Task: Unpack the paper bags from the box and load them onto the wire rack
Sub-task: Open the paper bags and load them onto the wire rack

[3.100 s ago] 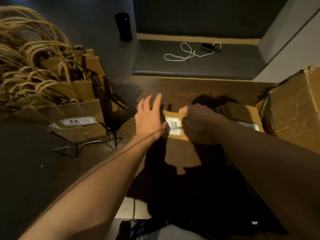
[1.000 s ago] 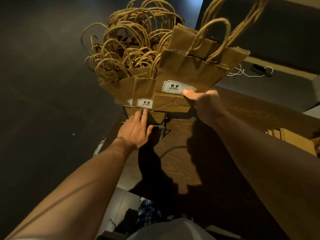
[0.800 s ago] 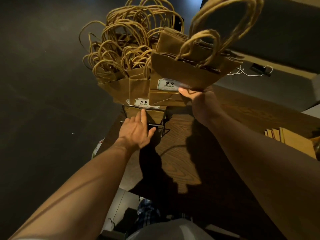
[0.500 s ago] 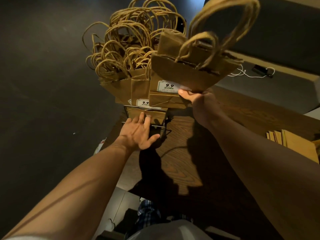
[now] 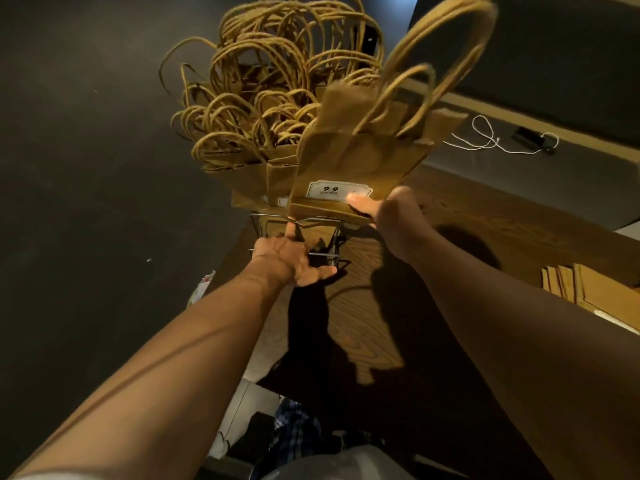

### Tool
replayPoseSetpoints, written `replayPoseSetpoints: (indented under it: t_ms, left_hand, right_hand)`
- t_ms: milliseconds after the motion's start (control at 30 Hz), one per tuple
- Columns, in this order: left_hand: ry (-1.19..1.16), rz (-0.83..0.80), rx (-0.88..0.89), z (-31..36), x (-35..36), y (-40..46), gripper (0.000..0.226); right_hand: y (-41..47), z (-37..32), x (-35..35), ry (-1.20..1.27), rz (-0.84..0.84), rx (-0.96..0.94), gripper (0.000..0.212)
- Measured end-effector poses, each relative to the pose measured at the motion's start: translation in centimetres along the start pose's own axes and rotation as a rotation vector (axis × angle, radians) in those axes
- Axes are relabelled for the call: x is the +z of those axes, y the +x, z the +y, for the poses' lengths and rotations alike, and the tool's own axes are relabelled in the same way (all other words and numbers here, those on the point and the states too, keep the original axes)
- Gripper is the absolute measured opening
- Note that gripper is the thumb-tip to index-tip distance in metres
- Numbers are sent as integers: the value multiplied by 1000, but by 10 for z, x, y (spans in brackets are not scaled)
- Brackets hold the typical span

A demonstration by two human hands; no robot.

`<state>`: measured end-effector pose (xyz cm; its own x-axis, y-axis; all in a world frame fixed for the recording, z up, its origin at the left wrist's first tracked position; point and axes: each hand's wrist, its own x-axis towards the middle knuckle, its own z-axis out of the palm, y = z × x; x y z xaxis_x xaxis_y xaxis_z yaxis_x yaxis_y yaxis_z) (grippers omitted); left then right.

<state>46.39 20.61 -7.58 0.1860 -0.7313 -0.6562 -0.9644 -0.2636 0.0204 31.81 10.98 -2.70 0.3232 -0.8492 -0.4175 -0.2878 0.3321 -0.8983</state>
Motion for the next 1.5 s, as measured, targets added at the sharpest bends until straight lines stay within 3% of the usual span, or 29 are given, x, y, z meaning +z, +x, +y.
replayPoseSetpoints:
  t_ms: [167, 300, 400, 500, 633, 700, 800, 833, 900, 1000, 1333, 1433, 1500]
  left_hand:
    - [-66, -9, 12, -1, 1, -2, 89]
    - [-49, -5, -1, -1, 1, -5, 93]
    - [-52, -22, -11, -2, 0, -3, 95]
    - [-50, -51, -12, -3, 0, 4, 97]
    - [-96, -53, 75, -10, -5, 1, 71]
    - [-297, 84, 186, -24, -6, -7, 46]
    - [-642, 629, 124, -53, 4, -22, 31]
    - [-670, 806, 95, -61, 8, -22, 25]
    - [-637, 963, 114, -68, 13, -21, 15]
    - [-678, 1019, 157, -67, 9, -16, 16]
    - [-823, 1090, 88, -52, -2, -18, 21]
    - [-975, 1065, 113, -49, -2, -23, 22]
    - [-931, 1041, 125, -54, -2, -23, 19]
  right_hand:
    - [5, 7, 21, 75, 86, -14, 40]
    - [7, 19, 30, -210, 214, -41, 41]
    - [8, 28, 38, -289, 244, -68, 33]
    - [11, 32, 41, -405, 263, -66, 40]
    - [20, 45, 42, -543, 256, -106, 52]
    - [24, 46, 42, -546, 240, -100, 56]
    - [30, 40, 35, -552, 130, -60, 55]
    - [30, 39, 33, -536, 89, -55, 53]
    - [25, 38, 30, -501, 65, -119, 48]
    - [13, 34, 29, -468, 129, -267, 37]
    - [13, 24, 31, -460, 138, -212, 35]
    - [15, 24, 35, -499, 164, -212, 42]
    - [15, 24, 37, -523, 178, -194, 40]
